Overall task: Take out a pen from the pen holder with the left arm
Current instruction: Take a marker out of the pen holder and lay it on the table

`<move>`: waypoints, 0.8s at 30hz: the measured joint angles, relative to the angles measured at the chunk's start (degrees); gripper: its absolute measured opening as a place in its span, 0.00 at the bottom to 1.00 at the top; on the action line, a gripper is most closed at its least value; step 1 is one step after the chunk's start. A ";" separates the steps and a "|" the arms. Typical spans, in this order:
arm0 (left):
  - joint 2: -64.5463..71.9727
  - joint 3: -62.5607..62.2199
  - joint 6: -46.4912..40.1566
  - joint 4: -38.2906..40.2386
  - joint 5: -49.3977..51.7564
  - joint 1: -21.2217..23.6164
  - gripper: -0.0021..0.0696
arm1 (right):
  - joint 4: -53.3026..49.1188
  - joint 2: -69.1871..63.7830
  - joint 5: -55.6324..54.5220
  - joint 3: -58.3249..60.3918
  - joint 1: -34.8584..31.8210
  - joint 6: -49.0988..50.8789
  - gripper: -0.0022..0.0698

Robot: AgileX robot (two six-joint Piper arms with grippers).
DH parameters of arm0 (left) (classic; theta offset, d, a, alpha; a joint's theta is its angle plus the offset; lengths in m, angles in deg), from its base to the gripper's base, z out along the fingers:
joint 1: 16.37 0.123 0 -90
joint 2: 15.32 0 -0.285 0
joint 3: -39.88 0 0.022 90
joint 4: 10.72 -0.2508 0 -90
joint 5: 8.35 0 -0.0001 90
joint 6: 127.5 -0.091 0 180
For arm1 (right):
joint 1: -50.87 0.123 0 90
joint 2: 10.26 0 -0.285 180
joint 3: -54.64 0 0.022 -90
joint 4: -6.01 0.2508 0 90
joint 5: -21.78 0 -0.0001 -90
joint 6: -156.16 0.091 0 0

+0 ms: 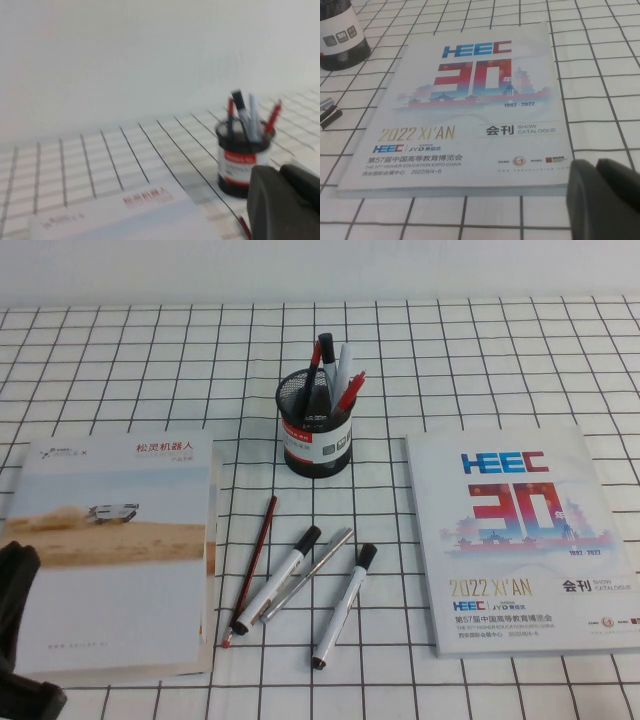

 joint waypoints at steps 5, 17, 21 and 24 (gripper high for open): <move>-5.83 7.50 -6.31 7.16 -9.66 5.69 0.03 | 0.00 0.00 0.00 0.00 0.00 0.00 0.01; -15.52 10.76 -8.21 10.37 -2.22 16.48 0.03 | 0.00 0.00 0.00 0.00 0.00 0.00 0.01; -19.51 10.75 -8.31 10.48 7.39 16.87 0.03 | 0.00 0.00 0.00 0.00 0.00 0.00 0.01; -23.11 10.75 -8.20 10.46 14.68 16.87 0.03 | 0.00 0.00 0.00 0.00 0.00 0.00 0.01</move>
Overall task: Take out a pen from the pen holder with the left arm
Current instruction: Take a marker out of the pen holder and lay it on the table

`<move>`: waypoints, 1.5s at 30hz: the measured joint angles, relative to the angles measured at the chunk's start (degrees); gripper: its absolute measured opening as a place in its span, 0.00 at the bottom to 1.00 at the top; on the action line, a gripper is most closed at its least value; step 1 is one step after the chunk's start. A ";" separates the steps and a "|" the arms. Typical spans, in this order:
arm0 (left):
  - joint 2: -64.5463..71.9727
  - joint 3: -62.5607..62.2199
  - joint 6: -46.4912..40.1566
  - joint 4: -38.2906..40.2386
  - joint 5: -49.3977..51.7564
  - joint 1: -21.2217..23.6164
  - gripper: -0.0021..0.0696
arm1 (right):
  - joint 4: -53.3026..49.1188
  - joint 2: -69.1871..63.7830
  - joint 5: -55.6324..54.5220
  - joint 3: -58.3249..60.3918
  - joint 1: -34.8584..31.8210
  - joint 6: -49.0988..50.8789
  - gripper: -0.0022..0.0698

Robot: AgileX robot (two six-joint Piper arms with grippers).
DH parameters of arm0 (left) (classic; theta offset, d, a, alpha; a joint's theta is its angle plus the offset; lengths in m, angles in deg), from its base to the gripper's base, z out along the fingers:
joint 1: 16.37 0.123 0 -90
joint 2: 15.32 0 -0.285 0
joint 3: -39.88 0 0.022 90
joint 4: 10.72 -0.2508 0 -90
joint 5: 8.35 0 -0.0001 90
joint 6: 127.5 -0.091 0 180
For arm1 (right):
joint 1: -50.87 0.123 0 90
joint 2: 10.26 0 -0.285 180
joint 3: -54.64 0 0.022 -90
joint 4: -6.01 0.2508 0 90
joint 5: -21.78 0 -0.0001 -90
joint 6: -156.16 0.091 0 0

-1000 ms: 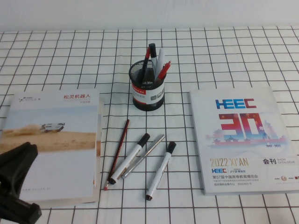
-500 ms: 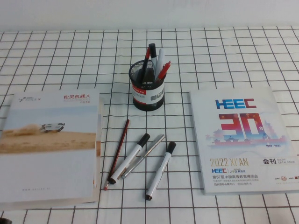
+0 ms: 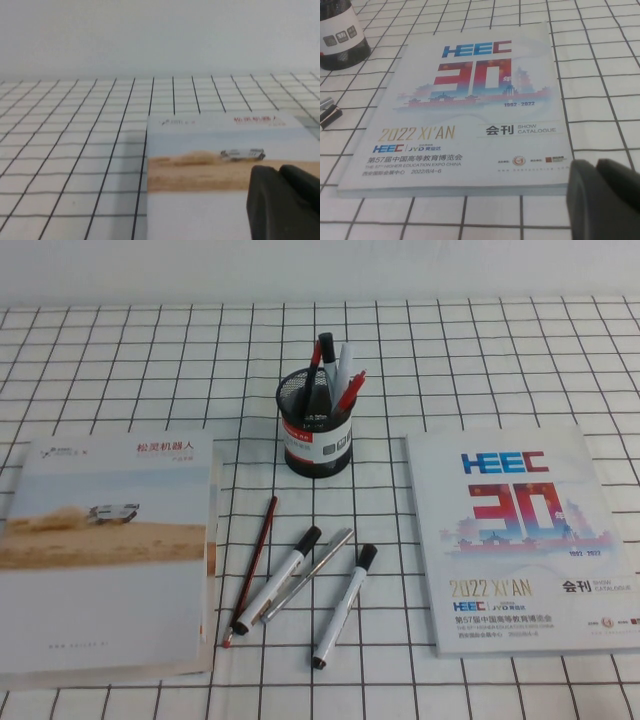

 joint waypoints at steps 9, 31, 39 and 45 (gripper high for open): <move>-0.50 0.00 0.00 0.00 12.25 0.13 0.03 | 0.00 0.00 0.00 0.00 0.00 0.00 0.01; -0.50 0.00 0.00 -0.21 14.76 0.26 0.03 | 0.00 0.00 0.00 0.00 0.00 0.00 0.01; -0.50 0.00 0.00 -0.21 14.76 0.26 0.03 | 0.00 0.00 0.00 0.00 0.00 0.00 0.01; -0.50 0.00 0.00 -0.21 14.76 0.26 0.03 | 0.00 0.00 0.00 0.00 0.00 0.00 0.01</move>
